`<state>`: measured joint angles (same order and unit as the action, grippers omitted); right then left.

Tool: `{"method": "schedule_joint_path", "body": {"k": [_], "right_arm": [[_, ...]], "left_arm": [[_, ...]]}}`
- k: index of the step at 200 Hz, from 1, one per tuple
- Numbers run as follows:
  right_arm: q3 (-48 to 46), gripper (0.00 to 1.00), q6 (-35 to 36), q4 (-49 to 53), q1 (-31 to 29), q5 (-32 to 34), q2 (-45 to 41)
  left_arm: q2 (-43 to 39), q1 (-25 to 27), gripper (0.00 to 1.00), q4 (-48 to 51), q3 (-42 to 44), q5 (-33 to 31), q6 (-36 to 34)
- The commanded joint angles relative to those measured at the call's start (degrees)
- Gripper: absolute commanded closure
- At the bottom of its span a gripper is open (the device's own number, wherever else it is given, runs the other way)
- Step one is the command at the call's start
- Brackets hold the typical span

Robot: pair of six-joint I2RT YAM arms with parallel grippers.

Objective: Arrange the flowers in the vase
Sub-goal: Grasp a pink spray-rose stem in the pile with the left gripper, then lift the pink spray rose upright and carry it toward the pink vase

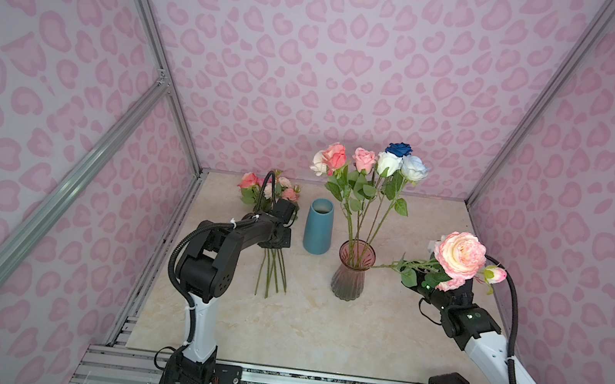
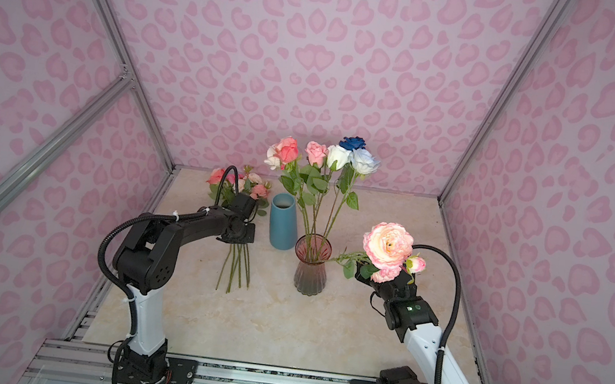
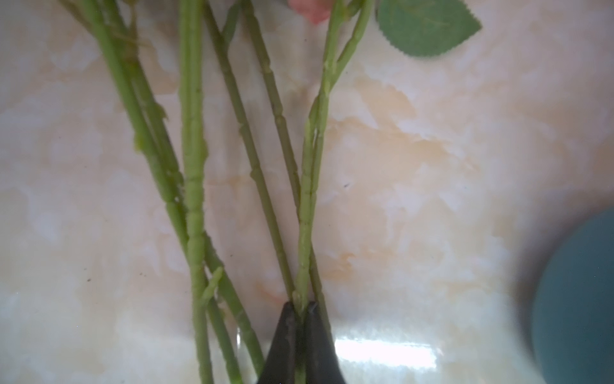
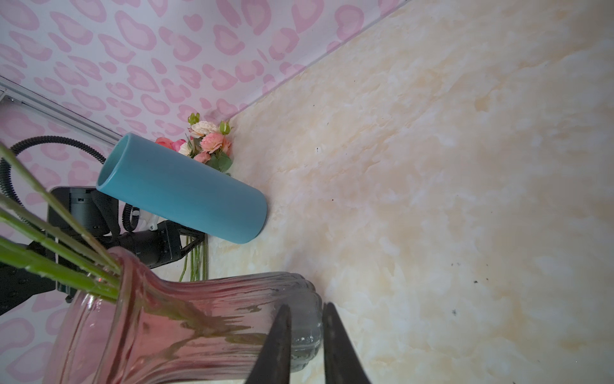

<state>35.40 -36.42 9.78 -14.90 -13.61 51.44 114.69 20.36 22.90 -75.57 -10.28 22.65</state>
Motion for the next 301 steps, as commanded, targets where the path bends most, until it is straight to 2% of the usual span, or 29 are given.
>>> {"method": "schedule_joint_path", "body": {"k": [1,86,132,198,244,265,301], "right_arm": [[0.41,0.81,0.03,-0.13,-0.02,0.59,-0.20],[0.20,0.81,-0.77,-0.21,0.00,0.41,-1.39],[0.03,0.80,-0.98,-0.19,-0.02,0.64,-2.26],[-0.36,0.81,-1.24,-0.70,-0.05,0.60,-3.10],[-0.12,0.80,-1.23,-0.86,0.00,0.42,-3.45],[0.28,0.80,-1.02,-0.94,-0.02,0.53,-3.21],[0.53,0.80,-0.94,-0.64,-0.03,0.92,-3.54]], "left_arm": [[-2.81,-0.06,0.97,0.72,0.67,1.74,0.45],[-24.08,-0.03,0.97,-1.81,3.83,7.43,1.38],[-38.12,-0.06,0.97,-11.09,12.36,11.94,0.27],[-58.09,0.00,0.97,-24.32,22.02,14.79,-3.88],[-65.05,0.44,0.97,-33.30,24.28,20.38,-4.63],[-65.24,3.94,0.97,-39.81,23.59,19.74,-4.27],[-60.78,16.41,0.97,-46.18,18.25,13.54,-11.79]]}}
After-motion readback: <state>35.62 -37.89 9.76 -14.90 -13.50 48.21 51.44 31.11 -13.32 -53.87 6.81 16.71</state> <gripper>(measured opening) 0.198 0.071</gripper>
